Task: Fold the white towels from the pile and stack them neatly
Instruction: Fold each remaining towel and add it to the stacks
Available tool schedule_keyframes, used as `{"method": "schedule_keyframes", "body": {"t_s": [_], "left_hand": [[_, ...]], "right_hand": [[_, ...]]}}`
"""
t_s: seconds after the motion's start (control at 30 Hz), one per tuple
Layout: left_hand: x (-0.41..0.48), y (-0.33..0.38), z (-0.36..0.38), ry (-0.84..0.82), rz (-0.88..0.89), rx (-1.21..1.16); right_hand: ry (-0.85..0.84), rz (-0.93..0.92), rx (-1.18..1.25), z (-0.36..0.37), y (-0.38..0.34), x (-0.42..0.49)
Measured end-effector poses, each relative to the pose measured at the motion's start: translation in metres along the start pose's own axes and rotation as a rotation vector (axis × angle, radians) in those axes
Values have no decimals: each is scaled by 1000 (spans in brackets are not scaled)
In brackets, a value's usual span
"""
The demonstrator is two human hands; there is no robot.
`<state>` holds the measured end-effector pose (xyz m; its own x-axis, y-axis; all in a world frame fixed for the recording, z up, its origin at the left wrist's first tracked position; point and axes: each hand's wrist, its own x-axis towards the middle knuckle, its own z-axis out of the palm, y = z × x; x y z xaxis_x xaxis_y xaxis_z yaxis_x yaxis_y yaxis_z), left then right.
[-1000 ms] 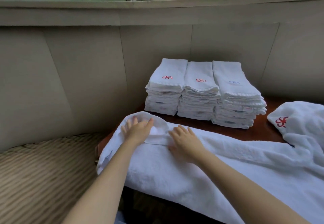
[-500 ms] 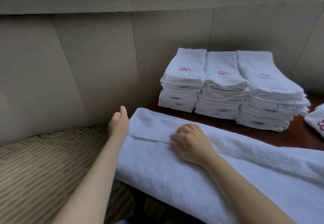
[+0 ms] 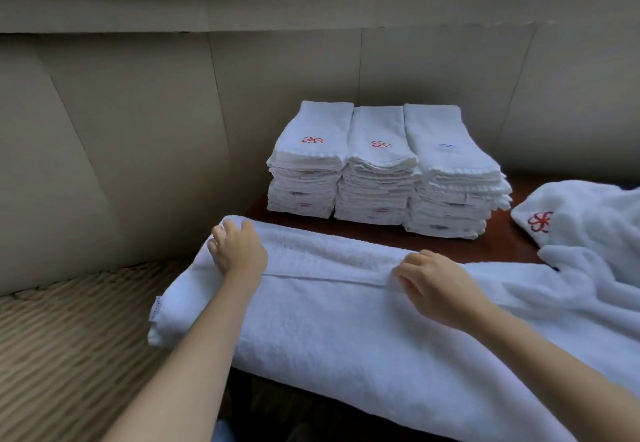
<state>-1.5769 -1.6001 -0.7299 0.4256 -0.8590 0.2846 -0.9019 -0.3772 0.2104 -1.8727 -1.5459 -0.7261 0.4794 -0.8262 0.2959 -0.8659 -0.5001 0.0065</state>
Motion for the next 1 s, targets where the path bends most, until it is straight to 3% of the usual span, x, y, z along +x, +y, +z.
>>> {"method": "schedule_keyframes", "body": {"t_s": [0.07, 0.2, 0.27, 0.33, 0.6, 0.7, 0.87, 0.93, 1.0], "left_hand": [[-18, 40, 5, -72, 218, 4], [-69, 123, 14, -306, 615, -144], [-95, 156, 16, -390, 760, -152], [-116, 180, 16, -441, 836, -175], [-172, 241, 19, -358, 1078, -191], [-194, 272, 18, -298, 1147, -219], [-217, 324, 19, -75, 1114, -295], [-213, 337, 16, -147, 1046, -403], [-200, 342, 9, -404, 942, -635]], "right_hand": [[60, 167, -52, -21, 26, -30], [270, 707, 23, -48, 71, -88], [224, 928, 81, -57, 94, -109], [141, 1034, 123, -64, 110, -126], [0, 1065, 150, -62, 144, -180], [27, 1124, 215, -66, 155, -189], [-103, 1165, 242, -61, 166, -184], [-164, 1108, 221, -60, 169, -178], [-194, 1060, 258, -64, 175, -172]]}}
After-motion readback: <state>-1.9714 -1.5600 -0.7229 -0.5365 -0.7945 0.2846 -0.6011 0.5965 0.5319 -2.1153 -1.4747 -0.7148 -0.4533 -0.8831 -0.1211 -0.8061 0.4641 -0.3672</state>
